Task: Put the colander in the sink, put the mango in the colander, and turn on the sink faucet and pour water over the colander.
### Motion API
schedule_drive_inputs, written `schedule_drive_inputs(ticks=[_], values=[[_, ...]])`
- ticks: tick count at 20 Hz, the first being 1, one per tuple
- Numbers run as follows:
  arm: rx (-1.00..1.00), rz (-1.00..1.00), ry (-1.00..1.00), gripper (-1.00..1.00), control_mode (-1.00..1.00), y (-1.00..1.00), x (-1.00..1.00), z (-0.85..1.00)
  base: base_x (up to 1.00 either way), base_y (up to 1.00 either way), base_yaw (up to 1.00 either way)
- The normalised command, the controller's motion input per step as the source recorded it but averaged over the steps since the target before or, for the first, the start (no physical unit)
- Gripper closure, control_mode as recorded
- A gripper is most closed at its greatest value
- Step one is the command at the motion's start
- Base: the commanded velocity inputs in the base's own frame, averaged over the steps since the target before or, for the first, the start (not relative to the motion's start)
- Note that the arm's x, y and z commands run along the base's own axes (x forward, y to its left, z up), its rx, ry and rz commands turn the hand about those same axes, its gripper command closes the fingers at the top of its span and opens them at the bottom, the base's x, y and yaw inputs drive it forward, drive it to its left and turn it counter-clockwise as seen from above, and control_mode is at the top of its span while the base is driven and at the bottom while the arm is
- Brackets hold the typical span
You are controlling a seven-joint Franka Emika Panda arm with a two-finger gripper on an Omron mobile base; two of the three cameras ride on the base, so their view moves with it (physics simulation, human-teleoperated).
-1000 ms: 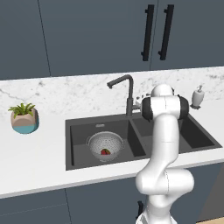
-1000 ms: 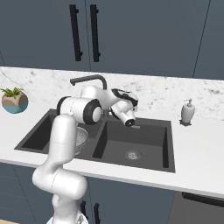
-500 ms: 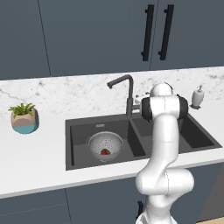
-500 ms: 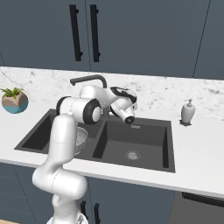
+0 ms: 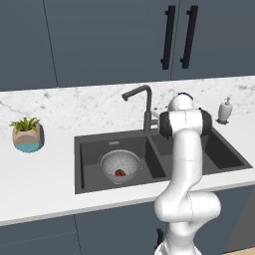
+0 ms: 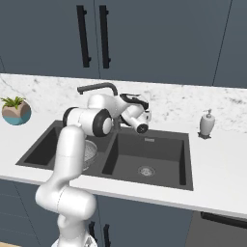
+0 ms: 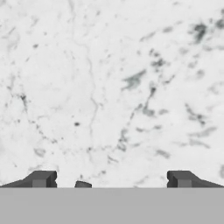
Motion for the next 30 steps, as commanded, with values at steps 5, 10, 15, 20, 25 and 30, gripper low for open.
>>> schedule_drive_inputs(ticks=[5,10,15,20,25,30], values=[[0.0,-0.02,0.0,-1.0,-1.0,-0.04,-0.03,-0.4,0.0,0.0,0.0],[0.02,-0.02,-0.02,-1.0,-1.0,-0.07,-0.01,-0.24,0.0,0.0,0.0],[0.04,0.0,0.0,-1.0,-1.0,-0.01,0.42,-0.04,0.0,0.0,0.0],[0.02,0.0,0.0,-1.0,-1.0,0.01,0.37,-0.03,0.0,0.0,0.0],[0.01,0.0,0.0,1.0,-1.0,0.02,0.33,-0.23,0.0,0.0,0.0],[0.0,-0.04,-0.03,1.0,-1.0,0.0,0.34,-0.16,0.0,0.0,0.0]])
